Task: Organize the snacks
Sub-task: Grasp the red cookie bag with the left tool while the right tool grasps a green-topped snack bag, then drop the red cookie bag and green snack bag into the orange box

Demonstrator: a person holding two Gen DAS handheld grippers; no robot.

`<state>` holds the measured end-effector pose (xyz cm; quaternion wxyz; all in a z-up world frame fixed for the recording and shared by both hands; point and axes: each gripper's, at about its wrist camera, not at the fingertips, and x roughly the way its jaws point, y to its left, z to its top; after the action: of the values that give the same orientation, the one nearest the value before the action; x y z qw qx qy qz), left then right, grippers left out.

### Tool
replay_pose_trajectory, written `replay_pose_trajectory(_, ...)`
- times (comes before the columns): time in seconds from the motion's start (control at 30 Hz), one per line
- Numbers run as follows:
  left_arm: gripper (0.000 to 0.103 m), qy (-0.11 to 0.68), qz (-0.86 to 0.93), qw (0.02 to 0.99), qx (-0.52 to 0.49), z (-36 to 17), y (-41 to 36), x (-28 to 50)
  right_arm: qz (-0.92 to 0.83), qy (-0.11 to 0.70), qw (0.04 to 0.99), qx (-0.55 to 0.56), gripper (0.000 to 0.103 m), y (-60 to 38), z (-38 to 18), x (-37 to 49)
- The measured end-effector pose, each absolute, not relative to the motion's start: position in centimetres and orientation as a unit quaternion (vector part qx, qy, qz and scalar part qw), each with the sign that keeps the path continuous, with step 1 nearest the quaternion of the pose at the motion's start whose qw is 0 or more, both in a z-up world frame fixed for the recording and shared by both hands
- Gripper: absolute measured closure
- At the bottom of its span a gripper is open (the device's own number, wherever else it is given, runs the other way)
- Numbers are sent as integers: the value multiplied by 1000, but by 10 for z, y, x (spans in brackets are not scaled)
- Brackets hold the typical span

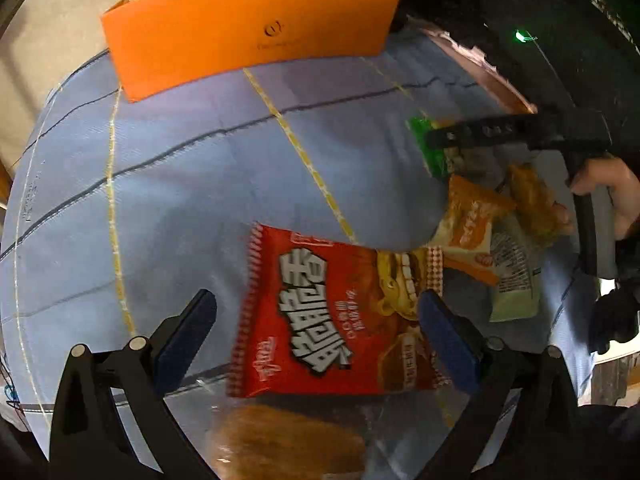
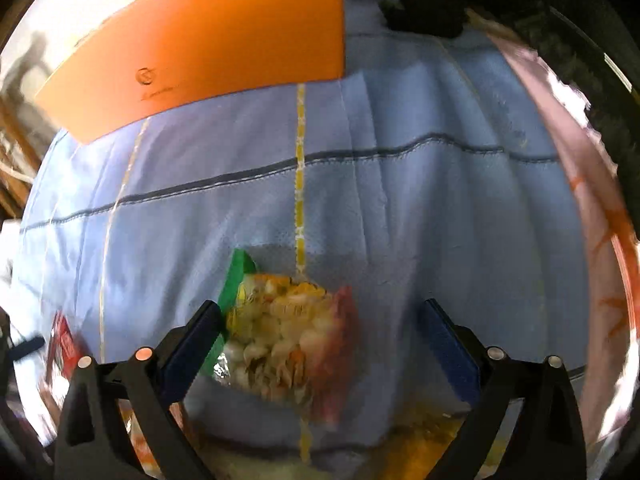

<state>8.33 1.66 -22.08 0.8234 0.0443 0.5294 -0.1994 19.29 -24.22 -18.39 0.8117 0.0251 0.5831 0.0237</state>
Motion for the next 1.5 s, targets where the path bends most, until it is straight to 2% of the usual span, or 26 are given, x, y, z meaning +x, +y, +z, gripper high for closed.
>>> replay_pose_trajectory(0.1, 4, 537, -221, 811, 73, -234, 1, 77, 25, 573, 819, 3, 3, -236, -187, 193)
replay_pose_trajectory(0.2, 4, 509, -223, 825, 101, -242, -10, 64, 27, 562, 827, -6, 4, -235, -188, 187)
replay_pose_trajectory(0.23, 4, 513, -219, 824, 100, -241, -12, 64, 28, 559, 828, -13, 15, -234, -187, 183)
replay_pose_trajectory(0.3, 14, 527, -207, 819, 90, -238, -12, 67, 23, 554, 832, -13, 40, -232, -178, 174)
replay_pose_trajectory(0.33, 29, 533, -203, 818, 69, -232, -8, 70, 17, 551, 834, -8, 45, -237, -173, 172)
replay_pose_trajectory(0.37, 33, 544, -204, 813, 39, -227, -3, 74, 18, 549, 835, 3, 47, -242, -168, 170)
replay_pose_trajectory(0.43, 33, 548, -195, 814, 5, -221, 10, 81, 17, 543, 839, 27, 50, -251, -158, 166)
replay_pose_trajectory(0.6, 33, 531, -189, 826, -4, -202, 17, 76, 7, 534, 844, 54, 51, -251, -136, 162)
replay_pose_trajectory(0.87, 33, 474, -185, 861, -26, -142, 50, 83, 27, 477, 876, 64, 51, -247, -59, 139)
replay_pose_trajectory(1.1, 33, 398, -102, 912, -13, -66, 67, 170, 53, 371, 927, 27, 51, -225, 23, 209)
replay_pose_trajectory(1.3, 33, 353, -84, 932, 11, -11, 59, 254, 65, 341, 938, 15, 49, -202, 58, 290)
replay_pose_trajectory(1.33, 32, 347, -78, 934, 25, -6, 55, 263, 74, 336, 939, 19, 45, -200, 61, 298)
replay_pose_trajectory(1.37, 26, 340, -74, 937, 32, -2, 53, 270, 83, 332, 939, 22, 39, -199, 62, 310)
replay_pose_trajectory(1.4, 17, 327, -60, 943, 36, 3, 51, 281, 94, 331, 938, 26, 16, -197, 61, 322)
replay_pose_trajectory(1.43, 4, 322, -27, 946, 34, 6, 51, 289, 99, 335, 937, 27, 4, -196, 58, 335)
replay_pose_trajectory(1.5, 4, 329, 6, 944, 30, 4, 52, 294, 78, 370, 926, 23, 4, -197, 47, 350)
